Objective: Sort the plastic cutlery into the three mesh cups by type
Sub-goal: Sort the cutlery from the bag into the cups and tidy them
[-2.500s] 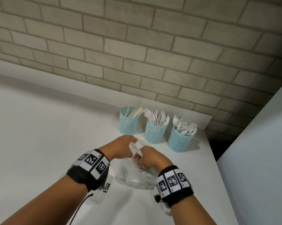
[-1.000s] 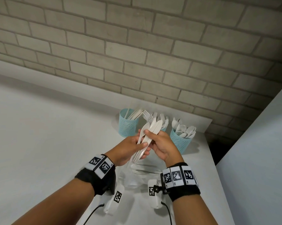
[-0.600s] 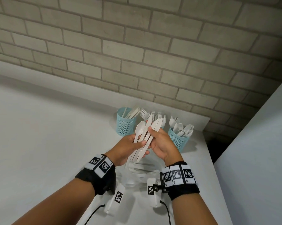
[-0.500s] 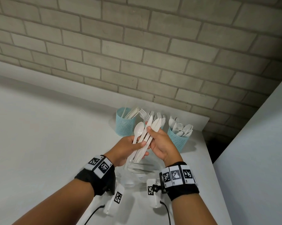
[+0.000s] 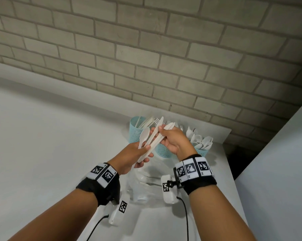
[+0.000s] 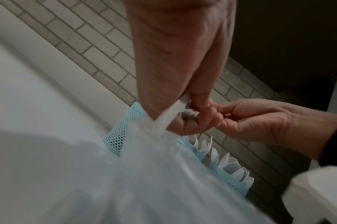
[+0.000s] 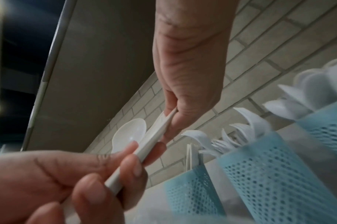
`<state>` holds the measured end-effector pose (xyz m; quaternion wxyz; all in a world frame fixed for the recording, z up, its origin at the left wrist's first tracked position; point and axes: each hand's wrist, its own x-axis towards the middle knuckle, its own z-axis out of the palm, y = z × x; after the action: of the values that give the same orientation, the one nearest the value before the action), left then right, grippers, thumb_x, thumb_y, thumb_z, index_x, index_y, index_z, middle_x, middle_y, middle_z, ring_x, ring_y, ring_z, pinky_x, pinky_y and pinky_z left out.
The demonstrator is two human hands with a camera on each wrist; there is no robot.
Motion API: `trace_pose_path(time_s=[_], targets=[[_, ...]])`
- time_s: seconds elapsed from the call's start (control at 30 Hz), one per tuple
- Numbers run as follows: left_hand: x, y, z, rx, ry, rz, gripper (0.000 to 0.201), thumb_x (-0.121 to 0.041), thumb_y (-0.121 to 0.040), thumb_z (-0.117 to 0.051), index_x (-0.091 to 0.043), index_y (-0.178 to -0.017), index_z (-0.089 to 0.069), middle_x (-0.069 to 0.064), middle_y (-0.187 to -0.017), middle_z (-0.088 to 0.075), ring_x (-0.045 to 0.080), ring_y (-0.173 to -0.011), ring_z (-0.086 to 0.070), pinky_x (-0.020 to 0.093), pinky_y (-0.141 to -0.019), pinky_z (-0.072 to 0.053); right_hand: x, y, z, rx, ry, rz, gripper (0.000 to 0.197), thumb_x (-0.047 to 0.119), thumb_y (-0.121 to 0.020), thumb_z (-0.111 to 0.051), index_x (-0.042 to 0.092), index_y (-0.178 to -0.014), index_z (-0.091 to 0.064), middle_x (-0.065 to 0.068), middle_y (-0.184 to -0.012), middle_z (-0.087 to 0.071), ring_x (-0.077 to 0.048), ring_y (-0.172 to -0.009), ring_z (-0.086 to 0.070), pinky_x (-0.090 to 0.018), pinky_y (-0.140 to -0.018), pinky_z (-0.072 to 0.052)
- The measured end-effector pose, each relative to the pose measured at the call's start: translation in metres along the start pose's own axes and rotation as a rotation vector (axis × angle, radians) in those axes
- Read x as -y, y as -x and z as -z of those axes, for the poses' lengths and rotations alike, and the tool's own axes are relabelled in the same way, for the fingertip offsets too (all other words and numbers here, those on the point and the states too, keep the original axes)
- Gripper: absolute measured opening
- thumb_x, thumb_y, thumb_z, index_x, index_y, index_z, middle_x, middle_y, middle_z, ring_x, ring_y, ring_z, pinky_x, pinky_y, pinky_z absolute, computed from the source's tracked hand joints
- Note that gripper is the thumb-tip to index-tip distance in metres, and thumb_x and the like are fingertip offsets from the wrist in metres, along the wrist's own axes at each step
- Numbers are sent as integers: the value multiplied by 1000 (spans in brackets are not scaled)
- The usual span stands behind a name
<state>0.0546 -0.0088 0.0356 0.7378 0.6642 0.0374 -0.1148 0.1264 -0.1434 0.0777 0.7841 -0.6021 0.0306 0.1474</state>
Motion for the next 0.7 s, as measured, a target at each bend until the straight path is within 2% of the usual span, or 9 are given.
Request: trace_pose_path(time_s=[0.1, 0.2, 0.3, 0.4, 0.47, 0.53, 0.6, 0.7], targets=[[-4, -2, 7, -62, 87, -7, 23, -35, -98, -43, -18, -110, -55, 2, -84, -64, 6, -57, -52, 13, -48, -39, 24, -11, -16, -31, 10, 48, 9, -1, -97, -41, 2, -95, -49, -15, -85, -64, -24, -76, -65, -38, -79, -54], [-6, -6, 14, -136, 152, 6, 33, -39, -100, -36, -15, -106, -58, 1, -79, -61, 5, -51, -42, 12, -40, -28, 50, -28, -29, -131, -62, 149, 12, -1, -97, -43, 6, -88, -47, -16, -93, -62, -29, -88, -63, -39, -82, -52], [-5, -11, 19, -196, 189, 18, 34, -38, -100, -34, -14, -104, -57, 2, -76, -55, 7, -52, -32, 12, -37, -24, 62, -46, -40, -218, -112, 306, 15, -1, -96, -46, 9, -85, -48, -9, -82, -65, -23, -79, -65, -39, -81, -54], [-5, -13, 21, -219, 187, 28, 32, -36, -101, -34, -12, -109, -54, 1, -74, -52, 7, -53, -29, 12, -37, -24, 52, -66, -52, -299, 2, 418, 19, 0, -93, -48, 15, -81, -48, -9, -81, -67, -20, -74, -66, -32, -71, -54], [-5, -14, 22, -223, 189, 32, 31, -34, -101, -34, -11, -111, -53, 1, -73, -51, 8, -53, -28, 12, -37, -23, 38, -83, -58, -362, 177, 455, 21, 5, -91, -52, 19, -76, -49, -12, -90, -69, -26, -84, -66, -37, -80, -55], [-5, -15, 24, -226, 197, 34, 30, -33, -101, -34, -11, -112, -51, 1, -73, -51, 8, -53, -28, 12, -37, -22, 25, -95, -61, -388, 323, 454, 12, 8, -89, -55, 16, -81, -55, -14, -98, -69, -28, -91, -63, -39, -87, -52], [-5, -16, 27, -234, 208, 41, 30, -31, -102, -33, -11, -114, -51, 1, -73, -51, 8, -53, -28, 13, -38, -23, 17, -102, -61, -381, 407, 418, 7, 6, -89, -55, 12, -88, -58, -11, -99, -68, -25, -90, -61, -31, -79, -50], [-5, -18, 31, -251, 208, 53, 31, -29, -102, -32, -11, -115, -53, 2, -74, -52, 8, -54, -30, 13, -39, -24, 7, -110, -58, -349, 406, 370, 16, -1, -87, -54, 14, -89, -53, -3, -85, -64, -19, -83, -57, -19, -62, -43]])
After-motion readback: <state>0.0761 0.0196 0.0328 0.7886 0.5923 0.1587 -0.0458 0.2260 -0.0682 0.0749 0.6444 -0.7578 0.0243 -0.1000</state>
